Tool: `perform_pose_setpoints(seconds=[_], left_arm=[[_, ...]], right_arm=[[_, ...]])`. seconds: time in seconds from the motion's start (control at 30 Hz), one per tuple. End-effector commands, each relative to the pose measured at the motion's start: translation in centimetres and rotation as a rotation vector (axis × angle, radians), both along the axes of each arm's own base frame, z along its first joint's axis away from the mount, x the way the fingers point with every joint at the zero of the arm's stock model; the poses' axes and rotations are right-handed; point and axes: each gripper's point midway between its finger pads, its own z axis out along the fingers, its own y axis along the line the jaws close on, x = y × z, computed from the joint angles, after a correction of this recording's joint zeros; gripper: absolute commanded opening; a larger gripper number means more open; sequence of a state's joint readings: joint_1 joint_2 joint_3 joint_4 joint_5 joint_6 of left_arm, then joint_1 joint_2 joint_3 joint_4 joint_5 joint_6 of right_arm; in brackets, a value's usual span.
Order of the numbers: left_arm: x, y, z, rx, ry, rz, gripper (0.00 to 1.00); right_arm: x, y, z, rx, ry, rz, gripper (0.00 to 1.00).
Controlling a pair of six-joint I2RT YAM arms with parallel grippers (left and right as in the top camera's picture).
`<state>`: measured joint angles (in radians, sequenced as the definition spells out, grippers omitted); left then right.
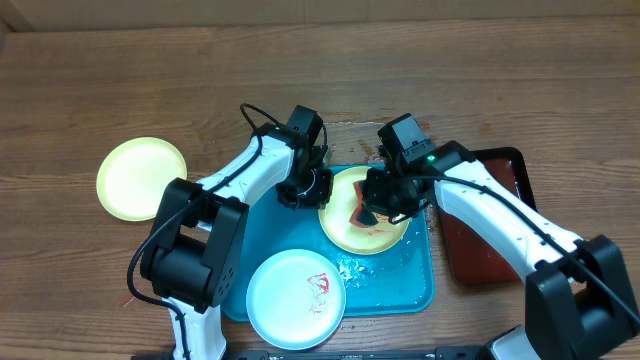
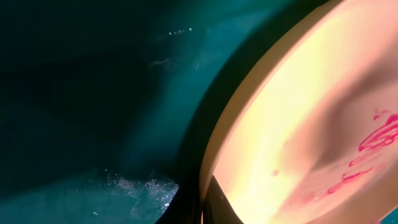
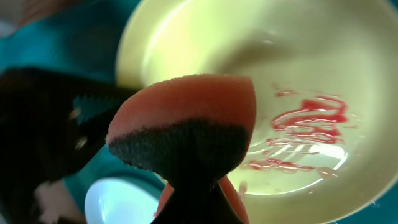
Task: Clean dirty plates on tray and stack at the side
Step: 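Scrub the yellow plate with the sponge while the left gripper holds it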
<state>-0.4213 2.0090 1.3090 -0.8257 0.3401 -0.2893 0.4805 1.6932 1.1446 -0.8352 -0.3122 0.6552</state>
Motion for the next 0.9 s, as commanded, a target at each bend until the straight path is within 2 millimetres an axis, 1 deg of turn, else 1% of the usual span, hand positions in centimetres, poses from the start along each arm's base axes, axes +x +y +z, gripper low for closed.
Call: perform_pose_setpoints(seconds=[0.0, 0.13, 0.2, 0.33, 0.4, 0.43, 0.5, 0.57, 0.7, 0.8, 0.87], left_arm=[[-1.4, 0.0, -1.4, 0.011, 0.064, 0.004, 0.04], [-1.4, -0.1, -1.4, 0.011, 0.064, 0.004, 0.04], [-1.4, 0.0, -1.4, 0.012, 0.066, 0.004, 0.04], [-1.4, 0.0, -1.4, 0.012, 0.066, 0.004, 0.04], [-1.4, 0.0, -1.4, 0.012, 0.065, 0.004, 0.04], [-1.4, 0.0, -1.4, 0.012, 0.065, 0.004, 0.04], [-1.4, 0.0, -1.4, 0.012, 0.065, 0.004, 0.04], [-1.4, 0.0, -1.4, 0.012, 0.065, 0.004, 0.04], [-1.4, 0.0, -1.4, 0.012, 0.066, 0.004, 0.05], [-1.4, 0.0, -1.4, 0.012, 0.066, 0.004, 0.04], [-1.4, 0.0, -1.4, 0.011, 0.066, 0.004, 0.04]], right_arm=[[0.7, -1.6, -2.2, -0.117, 0.061, -0.208, 0.04], [0.2, -2.5, -4.0, -0.179, 0.103, -0.221, 0.04], [0.0, -3.4, -4.5, -0.232, 0.101, -0.192, 0.04], [-0.8, -7.4, -4.8, -0.439, 0.076, -0.113, 0.04], [-0.8, -8.6, -4.7, -0.507, 0.056, -0.056, 0.04], [-0.7, -8.6, -4.7, -0.508, 0.048, -0.022, 0.04], [-0.4, -7.9, -4.8, -0.476, 0.024, 0.053, 0.04], [0.0, -6.5, -4.8, -0.421, -0.009, 0.125, 0.04], [0.9, -3.9, -4.7, -0.319, -0.073, 0.210, 0.04], [0.8, -1.9, -4.4, -0.227, -0.102, 0.308, 0.04], [0.4, -1.2, -4.4, -0.200, -0.104, 0.364, 0.04]])
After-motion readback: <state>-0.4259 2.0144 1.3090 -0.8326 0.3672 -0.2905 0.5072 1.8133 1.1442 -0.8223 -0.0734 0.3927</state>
